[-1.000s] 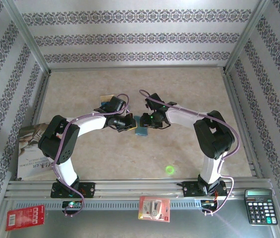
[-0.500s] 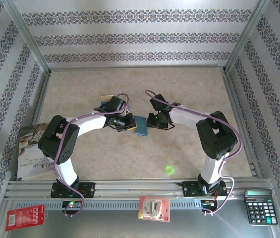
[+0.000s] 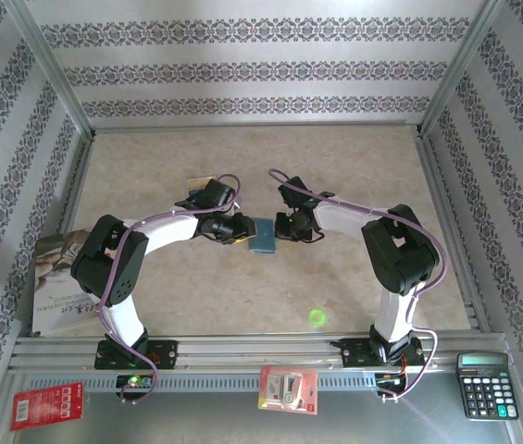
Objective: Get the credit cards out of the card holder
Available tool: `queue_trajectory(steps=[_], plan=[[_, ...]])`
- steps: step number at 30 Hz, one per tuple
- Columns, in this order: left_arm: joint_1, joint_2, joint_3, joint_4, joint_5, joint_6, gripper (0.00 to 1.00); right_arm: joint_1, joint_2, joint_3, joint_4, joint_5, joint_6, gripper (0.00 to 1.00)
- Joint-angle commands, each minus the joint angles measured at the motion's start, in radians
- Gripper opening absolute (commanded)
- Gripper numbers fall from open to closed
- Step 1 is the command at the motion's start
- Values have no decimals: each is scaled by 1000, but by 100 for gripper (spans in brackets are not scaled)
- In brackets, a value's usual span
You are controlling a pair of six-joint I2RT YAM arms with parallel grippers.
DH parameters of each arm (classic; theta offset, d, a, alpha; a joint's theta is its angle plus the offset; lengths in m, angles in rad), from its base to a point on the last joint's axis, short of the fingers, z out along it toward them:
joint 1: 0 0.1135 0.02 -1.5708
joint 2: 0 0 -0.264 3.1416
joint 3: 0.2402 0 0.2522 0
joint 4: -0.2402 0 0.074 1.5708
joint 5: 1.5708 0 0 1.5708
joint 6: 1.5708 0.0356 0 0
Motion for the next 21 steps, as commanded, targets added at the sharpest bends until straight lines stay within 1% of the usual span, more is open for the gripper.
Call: queue_trajectory(steps=[1, 4, 7, 10, 15, 17, 21], plan=[[28, -70, -28, -11, -69, -17, 43, 13, -46, 19, -1, -4, -32, 5], [53, -125, -66, 18, -100, -43, 54, 14, -73, 31, -13, -28, -51, 3], [87, -186, -108, 46, -121, -48, 61, 20, -98, 50, -19, -76, -67, 2], [96, -255, -144, 81, -114, 5, 70, 36, -101, 92, -34, -139, -79, 2], [104, -346, -165, 52, -211, 52, 85, 63, -102, 149, -59, -180, -92, 2], [117, -376, -169, 31, -251, 54, 91, 68, -106, 160, -57, -194, -90, 2], [150, -429, -191, -4, -327, 35, 99, 66, -131, 159, -23, -231, -72, 2]])
